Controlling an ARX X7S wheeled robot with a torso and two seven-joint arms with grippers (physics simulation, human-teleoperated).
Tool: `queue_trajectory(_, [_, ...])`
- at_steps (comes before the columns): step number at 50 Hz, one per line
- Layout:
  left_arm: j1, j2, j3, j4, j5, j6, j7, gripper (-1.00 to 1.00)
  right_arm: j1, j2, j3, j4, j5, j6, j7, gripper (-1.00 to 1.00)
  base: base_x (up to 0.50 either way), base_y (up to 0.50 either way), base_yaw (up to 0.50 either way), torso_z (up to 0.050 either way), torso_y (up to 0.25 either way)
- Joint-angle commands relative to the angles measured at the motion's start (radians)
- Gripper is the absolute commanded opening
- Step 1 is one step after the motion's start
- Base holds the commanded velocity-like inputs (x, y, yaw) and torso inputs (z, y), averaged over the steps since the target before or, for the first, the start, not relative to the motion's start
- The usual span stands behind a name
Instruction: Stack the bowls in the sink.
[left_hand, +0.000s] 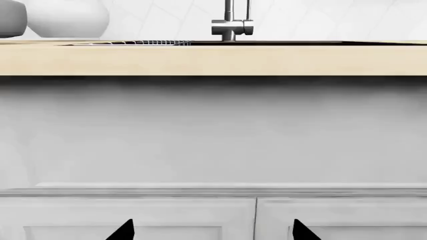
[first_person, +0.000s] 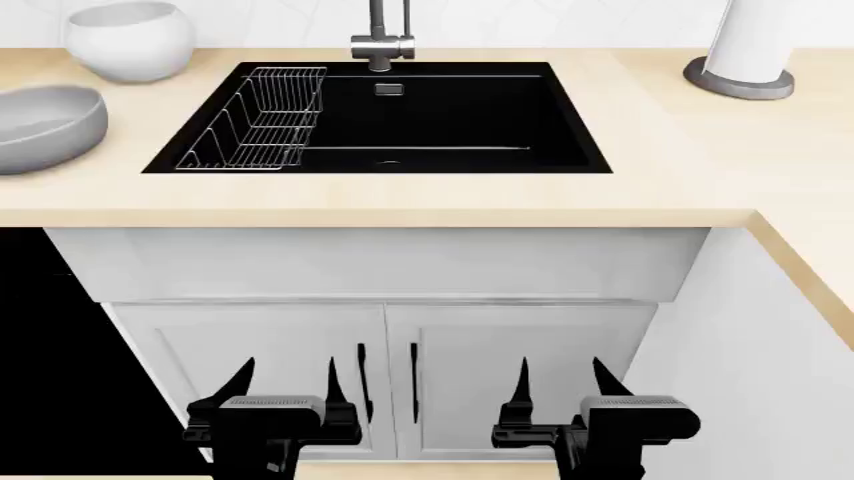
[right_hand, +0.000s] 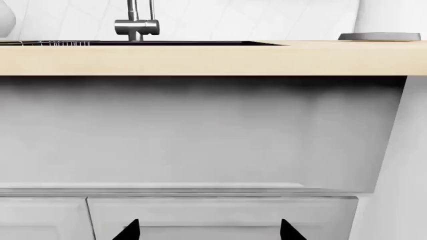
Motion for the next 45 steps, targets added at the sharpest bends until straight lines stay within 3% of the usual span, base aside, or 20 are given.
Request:
queue_trajectory(1, [0.0, -0.016, 0.018, -0.001, -0.016, 0.001, -0.018, 1.0, -0.001, 0.015, -0.019, -0.003, 0.018, 0.0, 0.02, 1.0, 0.0, 0.0, 0.0, 0.0, 0.0])
queue_trajectory(18, [-0.001, -0.057, 0.067, -0.002, -0.055, 0.003, -0.068, 1.0, -0.003, 0.054, -0.06, -0.009, 0.092, 0.003, 0.054, 1.0, 0.0, 0.01, 0.0, 0.0, 0.0])
queue_trajectory(45, [-0.006, -0.09, 0.102, -0.004, -0.094, 0.002, -0.109, 1.0, 0.003, 0.096, -0.115, 0.0, 0.111, 0.009, 0.082, 1.0, 0.0, 0.5, 0.0, 0.0, 0.0])
